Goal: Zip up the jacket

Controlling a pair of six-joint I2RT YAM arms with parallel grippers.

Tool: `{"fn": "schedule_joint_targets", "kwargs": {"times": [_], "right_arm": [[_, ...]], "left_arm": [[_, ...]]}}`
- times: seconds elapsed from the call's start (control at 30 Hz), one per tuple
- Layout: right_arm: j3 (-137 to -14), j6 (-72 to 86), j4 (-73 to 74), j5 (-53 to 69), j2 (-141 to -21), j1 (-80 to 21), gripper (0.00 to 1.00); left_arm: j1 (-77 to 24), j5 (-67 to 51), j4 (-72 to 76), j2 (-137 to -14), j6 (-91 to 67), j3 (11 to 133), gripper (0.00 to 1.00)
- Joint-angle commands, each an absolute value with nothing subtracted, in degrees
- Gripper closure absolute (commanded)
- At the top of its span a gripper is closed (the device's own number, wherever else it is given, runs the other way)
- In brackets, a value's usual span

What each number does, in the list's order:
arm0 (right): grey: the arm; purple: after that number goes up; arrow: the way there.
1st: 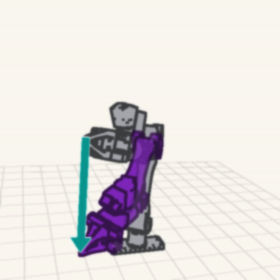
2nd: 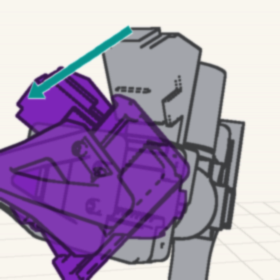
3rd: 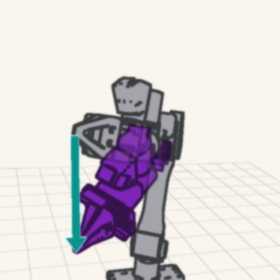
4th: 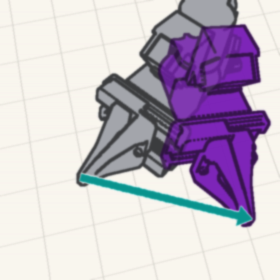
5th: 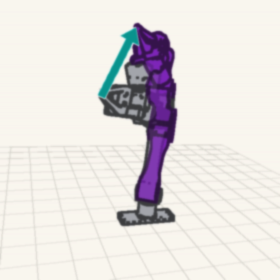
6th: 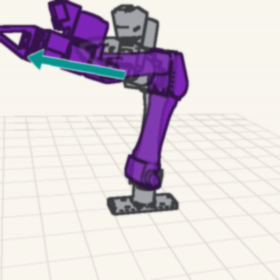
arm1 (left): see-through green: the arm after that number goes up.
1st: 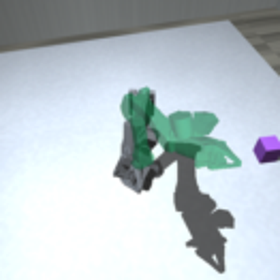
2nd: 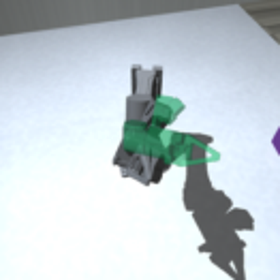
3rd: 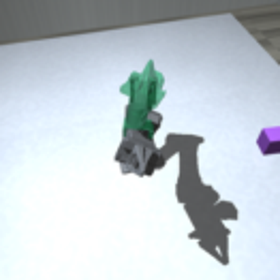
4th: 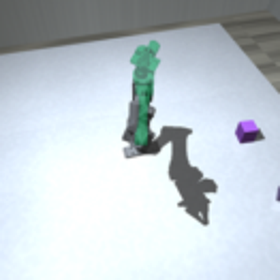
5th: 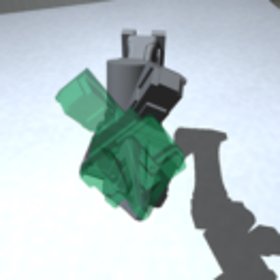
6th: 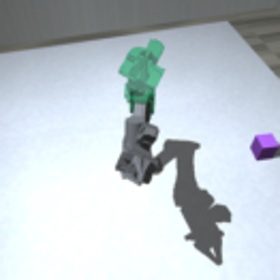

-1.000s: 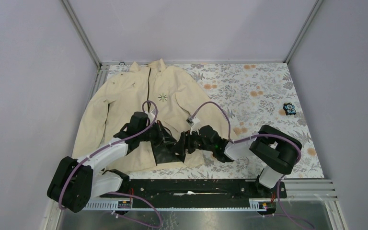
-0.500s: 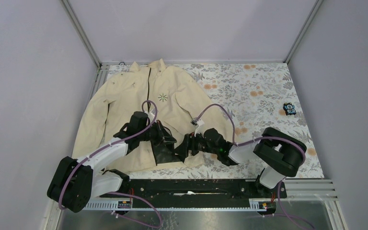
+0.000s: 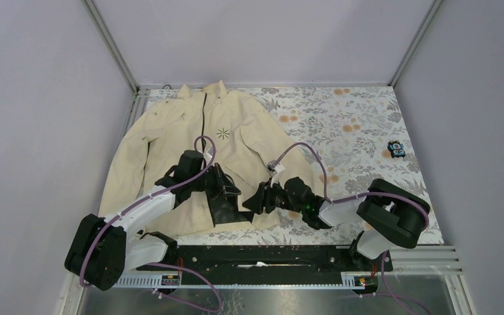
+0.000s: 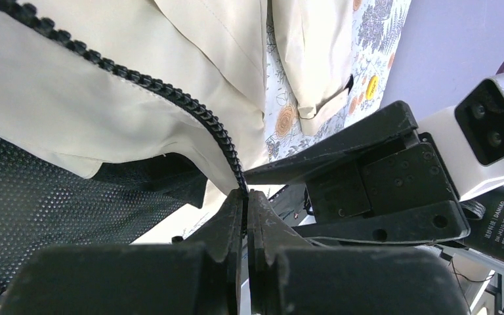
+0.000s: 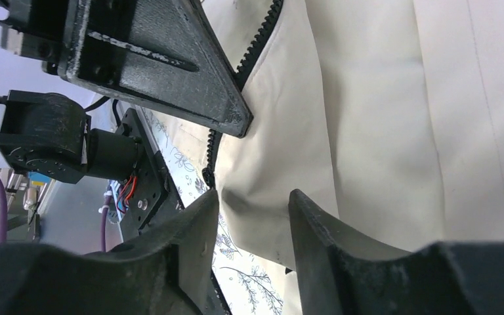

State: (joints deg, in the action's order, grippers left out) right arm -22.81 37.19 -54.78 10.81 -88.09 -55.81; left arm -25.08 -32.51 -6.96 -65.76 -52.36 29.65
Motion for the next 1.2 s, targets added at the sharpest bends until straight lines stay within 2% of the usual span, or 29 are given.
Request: {"fn": "schedule_joint_targets", "kwargs": {"times": [0.0, 0.1, 0.23, 0.3, 0.4, 0.53, 0.57, 0.7, 0.77, 0.83, 0.93, 1.07, 1.17], "right_arm": [[-25.67, 37.17, -58.65, 12.54, -89.82, -55.98, 0.46], [-26.65, 37.17, -59.05, 13.25, -91.21, -55.98, 0.39], [-27.64, 38.92, -61.88, 15.12, -94.09, -56.03, 0.41], [-28.04, 39.51, -62.65, 15.41, -95.46, -55.94, 0.50], [-28.48, 39.99, -63.24, 16.13, -96.32, -55.93, 0.72], [-27.55, 39.05, -66.65, 17.99, -96.68, -55.75, 0.97], [-27.12, 39.07, -67.76, 18.74, -96.79, -55.52, 1.00], [-26.51, 40.81, -73.28, 23.35, -98.24, -54.15, 1.00], [-26.77, 42.36, -75.44, 25.19, -99.75, -53.54, 1.00], [-27.09, 44.24, -78.01, 26.87, -101.51, -53.07, 0.98], [-27.15, 46.06, -80.44, 27.76, -103.15, -52.66, 0.96], [-26.90, 45.98, -80.15, 27.49, -103.12, -52.47, 0.87], [-26.23, 44.58, -79.69, 26.58, -102.57, -52.47, 0.78]], "left_arm": [[-25.22, -32.03, -5.95, -65.39, -53.26, 32.20, 1.00], [-25.22, -32.09, -5.61, -65.22, -53.75, 31.80, 1.00], [-25.22, -32.85, -4.72, -65.30, -54.41, 31.25, 1.00], [-25.22, -33.20, -4.20, -65.24, -54.66, 31.12, 1.00], [-25.22, -33.31, -4.29, -64.89, -54.43, 31.11, 1.00], [-25.22, -33.26, -5.14, -64.46, -53.26, 31.11, 0.99], [-25.22, -33.26, -5.36, -64.16, -53.08, 30.83, 0.95], [-25.22, -32.85, -5.56, -62.13, -52.91, 28.65, 0.70], [-25.18, -32.79, -5.50, -61.52, -53.04, 27.59, 0.61], [-25.31, -32.90, -5.15, -61.23, -53.19, 26.90, 0.58], [-25.48, -32.98, -4.85, -61.13, -53.52, 26.63, 0.64], [-25.98, -32.62, -4.91, -61.07, -53.70, 26.71, 0.74], [-26.67, -32.57, -4.72, -61.47, -53.75, 27.12, 1.00]]}}
